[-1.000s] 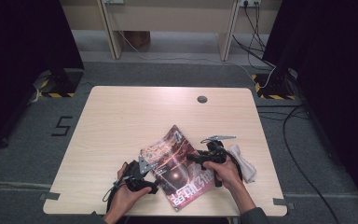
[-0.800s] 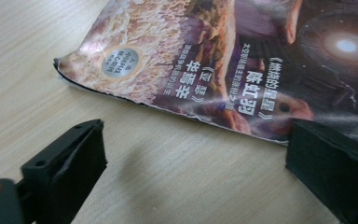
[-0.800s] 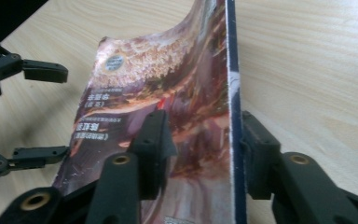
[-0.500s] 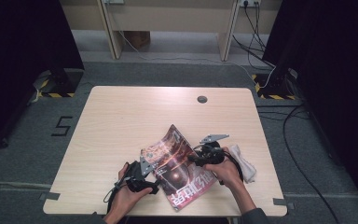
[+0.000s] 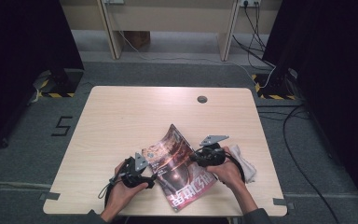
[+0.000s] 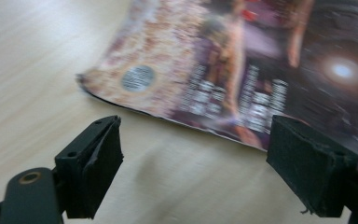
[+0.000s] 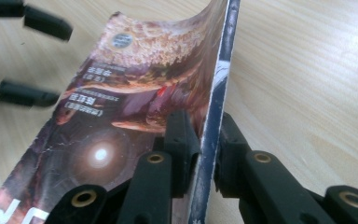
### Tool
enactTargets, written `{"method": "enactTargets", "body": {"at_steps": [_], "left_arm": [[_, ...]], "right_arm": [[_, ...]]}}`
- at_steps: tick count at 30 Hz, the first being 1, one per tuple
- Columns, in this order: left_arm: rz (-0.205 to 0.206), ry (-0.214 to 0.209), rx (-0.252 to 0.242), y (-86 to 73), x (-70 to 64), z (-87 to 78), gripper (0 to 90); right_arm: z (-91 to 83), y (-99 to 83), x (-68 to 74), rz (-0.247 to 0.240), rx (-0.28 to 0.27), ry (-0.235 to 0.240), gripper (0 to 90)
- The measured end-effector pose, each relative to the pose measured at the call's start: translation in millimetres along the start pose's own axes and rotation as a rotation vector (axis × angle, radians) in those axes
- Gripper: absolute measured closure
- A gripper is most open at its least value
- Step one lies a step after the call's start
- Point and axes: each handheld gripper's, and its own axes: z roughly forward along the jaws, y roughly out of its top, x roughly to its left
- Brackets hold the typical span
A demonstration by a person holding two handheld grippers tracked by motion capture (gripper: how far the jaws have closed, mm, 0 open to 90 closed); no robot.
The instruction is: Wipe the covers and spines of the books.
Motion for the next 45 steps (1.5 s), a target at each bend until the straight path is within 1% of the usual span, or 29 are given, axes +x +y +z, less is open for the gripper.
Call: {"method": "enactTargets", "body": {"at_steps": [1,2,3,4,6,7,9,10,14,16,18,19,21,23,24,25,29,30,31,32,34,35,36,37,38,40,43,44,45], "left_arm": [[0.0,0.0,0.0,0.0,0.0,0.0,17.4],[-0.019,-0.005,-0.012,0.7,4.4,-0.5,17.4],[-0.04,-0.015,-0.026,1.8,9.0,-0.1,16.8],[-0.04,-0.015,-0.026,1.8,9.0,-0.1,16.5],[-0.045,-0.019,-0.04,3.2,12.6,0.3,16.2],[-0.045,-0.022,-0.043,3.9,13.6,0.4,15.8],[-0.038,-0.029,-0.053,5.5,15.0,1.6,15.3],[-0.035,-0.03,-0.054,6.2,15.4,2.1,15.3],[-0.052,-0.055,-0.069,8.3,18.4,6.8,15.2],[-0.041,-0.065,-0.075,11.0,20.3,9.0,15.2],[-0.045,-0.075,-0.092,14.4,22.8,10.5,15.2],[-0.038,-0.088,-0.112,18.6,24.7,11.6,15.1],[-0.029,-0.099,-0.127,22.2,26.3,13.9,15.1],[-0.032,-0.102,-0.129,23.8,27.4,15.7,15.1],[-0.035,-0.106,-0.133,24.2,27.4,16.4,15.1],[-0.024,-0.118,-0.142,25.7,28.2,18.2,15.1],[-0.021,-0.125,-0.141,27.6,29.3,20.3,15.1],[-0.016,-0.143,-0.148,28.8,29.5,21.2,15.0],[-0.016,-0.143,-0.148,28.8,29.5,21.2,15.0],[-0.008,-0.167,-0.153,30.1,31.4,22.9,15.0],[-0.012,-0.183,-0.166,30.7,32.7,24.6,15.0],[-0.012,-0.183,-0.166,30.7,32.7,24.6,15.0],[-0.01,-0.197,-0.17,30.9,33.0,25.0,15.0],[-0.007,-0.208,-0.172,31.0,32.9,25.6,15.1],[0.011,-0.217,-0.174,31.1,32.7,26.8,15.1],[0.015,-0.222,-0.177,31.1,32.7,27.3,15.1],[0.026,-0.25,-0.192,31.7,32.9,27.6,15.0],[0.033,-0.26,-0.195,32.0,33.0,27.7,15.0],[0.028,-0.281,-0.199,32.0,33.0,27.9,15.1]], "right_arm": [[0.0,0.0,0.0,0.0,0.0,0.0,78.7],[-1.9,0.6,0.9,-0.012,-0.002,0.003,78.8],[-6.0,1.9,3.4,-0.046,-0.001,0.002,78.9],[-6.0,1.9,3.4,-0.046,-0.001,0.002,78.9],[-9.5,2.3,4.7,-0.074,0.005,0.002,79.0],[-10.9,2.0,5.3,-0.078,0.007,0.003,79.0],[-12.9,0.7,6.4,-0.095,0.003,0.014,79.1],[-15.1,-0.6,6.6,-0.108,0.0,0.028,79.1],[-18.5,-3.8,9.5,-0.114,0.001,0.037,79.1],[-19.2,-5.5,10.6,-0.128,-0.005,0.039,79.1],[-19.5,-6.4,11.4,-0.12,-0.007,0.049,79.3],[-19.7,-6.3,12.6,-0.132,-0.011,0.056,79.3],[-19.4,-5.7,14.1,-0.14,-0.012,0.066,79.5],[-19.0,-5.5,14.9,-0.143,-0.013,0.07,79.5],[-18.1,-5.1,16.2,-0.146,-0.014,0.082,79.6],[-17.5,-4.7,18.0,-0.155,-0.013,0.087,79.7],[-15.5,-2.5,22.2,-0.177,-0.011,0.111,80.0],[-15.1,-1.8,23.4,-0.183,-0.012,0.118,80.0],[-14.6,-1.1,24.4,-0.192,-0.013,0.122,80.1],[-14.1,-0.4,25.1,-0.202,-0.013,0.127,80.2],[-13.2,1.0,26.3,-0.208,-0.011,0.138,80.4],[-12.8,1.5,27.3,-0.21,-0.009,0.138,80.4],[-12.8,1.5,27.3,-0.21,-0.009,0.138,80.4],[-12.5,2.3,27.6,-0.223,-0.008,0.143,80.4],[-11.8,4.0,27.8,-0.244,-0.01,0.155,80.4],[-11.9,5.3,28.2,-0.251,-0.007,0.163,80.4],[-11.0,7.2,29.2,-0.273,-0.006,0.175,80.3],[-11.0,7.2,29.2,-0.273,-0.006,0.175,80.3],[-10.2,8.0,29.8,-0.272,-0.005,0.178,80.2]]}}
